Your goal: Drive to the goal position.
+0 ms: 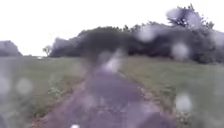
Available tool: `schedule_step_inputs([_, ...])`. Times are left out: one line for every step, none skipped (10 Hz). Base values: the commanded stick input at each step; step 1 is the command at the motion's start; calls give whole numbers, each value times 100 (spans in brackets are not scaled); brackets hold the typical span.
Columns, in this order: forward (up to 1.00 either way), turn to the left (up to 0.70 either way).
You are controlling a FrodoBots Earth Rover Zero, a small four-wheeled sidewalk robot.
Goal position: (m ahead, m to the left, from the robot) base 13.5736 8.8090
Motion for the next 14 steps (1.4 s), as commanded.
schedule_step_inputs([85,0])
schedule_step_inputs([85,0])
schedule_step_inputs([85,0])
schedule_step_inputs([85,0])
schedule_step_inputs([85,0])
schedule_step_inputs([85,0])
schedule_step_inputs([85,0])
schedule_step_inputs([85,0])
schedule_step_inputs([85,0])
schedule_step_inputs([85,0])
schedule_step_inputs([85,0])
schedule_step_inputs([85,0])
schedule_step_inputs([85,0])
schedule_step_inputs([85,0])
